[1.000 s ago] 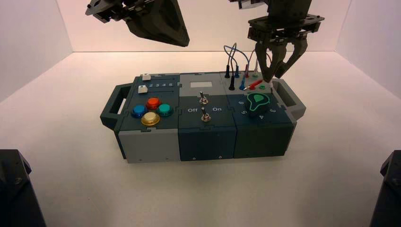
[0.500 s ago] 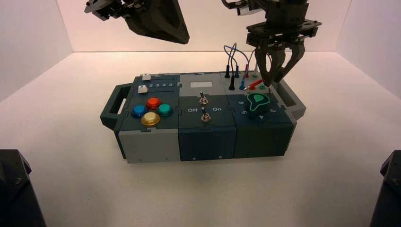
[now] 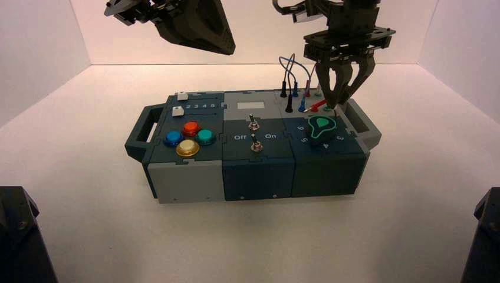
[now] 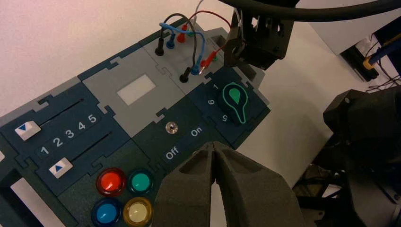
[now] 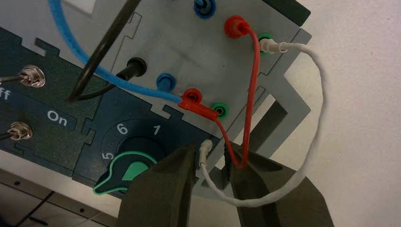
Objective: Insert the white wire.
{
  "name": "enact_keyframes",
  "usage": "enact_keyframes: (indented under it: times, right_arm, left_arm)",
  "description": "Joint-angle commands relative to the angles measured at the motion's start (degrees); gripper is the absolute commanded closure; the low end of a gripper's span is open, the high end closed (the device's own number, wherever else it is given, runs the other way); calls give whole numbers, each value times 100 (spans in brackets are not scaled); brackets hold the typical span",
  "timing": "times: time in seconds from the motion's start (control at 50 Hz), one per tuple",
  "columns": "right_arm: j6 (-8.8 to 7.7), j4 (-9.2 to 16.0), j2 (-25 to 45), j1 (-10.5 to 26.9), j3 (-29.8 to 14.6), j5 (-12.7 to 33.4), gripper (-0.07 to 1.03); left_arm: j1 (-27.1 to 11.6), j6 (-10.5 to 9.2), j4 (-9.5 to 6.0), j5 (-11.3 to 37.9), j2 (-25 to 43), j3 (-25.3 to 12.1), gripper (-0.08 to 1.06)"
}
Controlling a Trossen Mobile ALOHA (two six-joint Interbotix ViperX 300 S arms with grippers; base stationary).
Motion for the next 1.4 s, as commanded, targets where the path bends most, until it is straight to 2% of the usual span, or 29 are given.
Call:
enact_keyframes:
  times: [0.02, 0.44, 0.62, 0.76, 0.88, 1.08, 1.4]
  right_arm:
    - [18, -18, -70, -9, -141, -35, 67]
    - [53, -18, 44, -9, -141, -97, 82]
    - [44, -62, 35, -9, -132, -167, 99]
    - [62, -114, -53, -9, -141, -185, 99]
    - [149, -220, -167, -9, -97, -237, 99]
    - [255, -255, -431, -9, 167, -686, 99]
    - [299, -237, -668, -9, 483, -1134, 99]
  left_arm:
    - [-9, 9, 18, -53, -53, -62, 101]
    - [9, 9, 35, -53, -53, -70, 101]
    - [9, 9, 35, -53, -53, -70, 101]
    - [9, 9, 35, -53, -79, -62, 101]
    - [9, 9, 44, -53, -123, -70, 101]
    - [26, 9, 44, -53, -123, -62, 101]
    - [26, 9, 35, 211, 70, -202, 101]
